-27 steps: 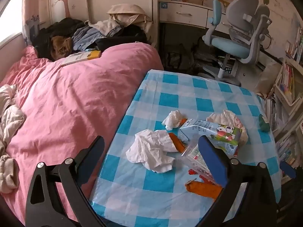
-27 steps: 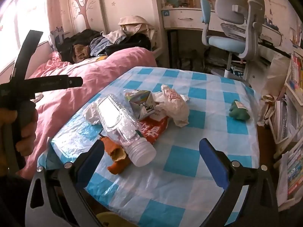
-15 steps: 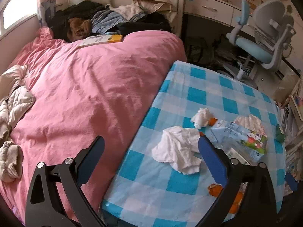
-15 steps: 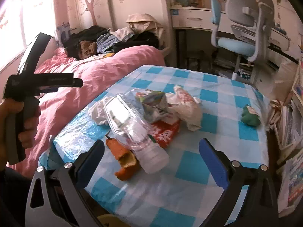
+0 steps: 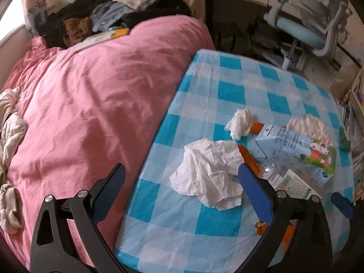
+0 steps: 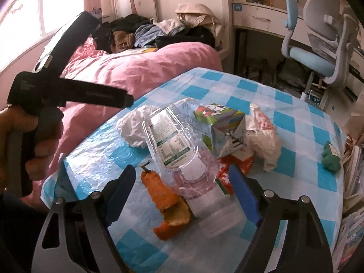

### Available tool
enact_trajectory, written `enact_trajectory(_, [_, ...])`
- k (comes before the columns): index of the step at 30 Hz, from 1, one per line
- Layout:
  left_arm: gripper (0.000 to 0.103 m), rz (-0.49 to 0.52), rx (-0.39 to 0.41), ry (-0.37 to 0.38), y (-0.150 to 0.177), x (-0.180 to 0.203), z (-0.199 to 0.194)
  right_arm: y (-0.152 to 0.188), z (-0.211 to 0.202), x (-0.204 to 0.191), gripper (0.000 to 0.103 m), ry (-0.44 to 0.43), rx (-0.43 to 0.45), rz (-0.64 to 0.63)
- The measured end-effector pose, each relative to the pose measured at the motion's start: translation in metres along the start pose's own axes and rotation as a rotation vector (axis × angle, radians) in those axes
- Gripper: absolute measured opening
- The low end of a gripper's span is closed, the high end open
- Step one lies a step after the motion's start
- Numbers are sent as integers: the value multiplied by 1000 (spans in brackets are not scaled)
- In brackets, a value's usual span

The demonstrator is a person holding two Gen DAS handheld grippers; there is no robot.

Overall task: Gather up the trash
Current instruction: 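Grasp the clear water bottle with the right gripper while the left grasps a white tissue, then carry the bottle and tissue down toward the cream waste bin with both grippers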

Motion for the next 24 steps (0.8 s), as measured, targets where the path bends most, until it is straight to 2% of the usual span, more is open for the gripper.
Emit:
enact_trajectory(6, [95, 12, -60, -11, 1, 2, 25, -3, 20, -6, 80, -15, -39, -24])
enact_trajectory(8, [90, 11, -83, 2, 2, 3, 34, -3, 30, -9, 79, -13, -66, -44])
enact_trajectory(9, [79, 9, -94, 10, 2, 3, 38, -2, 35, -10, 79, -14, -79, -52])
enact_trajectory(10, [62, 7, -105, 21, 2, 4, 42, 0, 38, -11, 74, -15, -92, -59])
enact_trajectory(11, [51, 1, -120, 48, 2, 5, 45, 2, 42, -12, 71, -9, -107, -69])
enact_trajectory(12, [28, -5, -131, 74, 2, 6, 47, 3, 43, -12, 69, -13, -114, -73])
enact_trajectory(13, [15, -6, -135, 82, 1, 7, 47, 2, 44, -12, 67, -26, -117, -73])
enact_trajectory(16, [12, 9, -93, 104, -7, 13, 35, -3, 37, -12, 65, -41, -90, -73])
enact_trajectory(21, [12, 25, 56, 168, -26, 25, -11, -16, 16, 1, 64, -49, -28, -31])
enact_trajectory(24, [12, 35, 86, 182, -29, 28, -23, -19, 5, 10, 64, -75, -16, 17])
Point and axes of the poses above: each gripper's, at about its wrist camera, not at the fingertips, and z roughly the way its jaws point, x to its right, y to its underside, the point moved 6 cm from there along z, roughly the way its jaws point, and after that the axes turned 14 degrees about y, right-handed, at the moved point
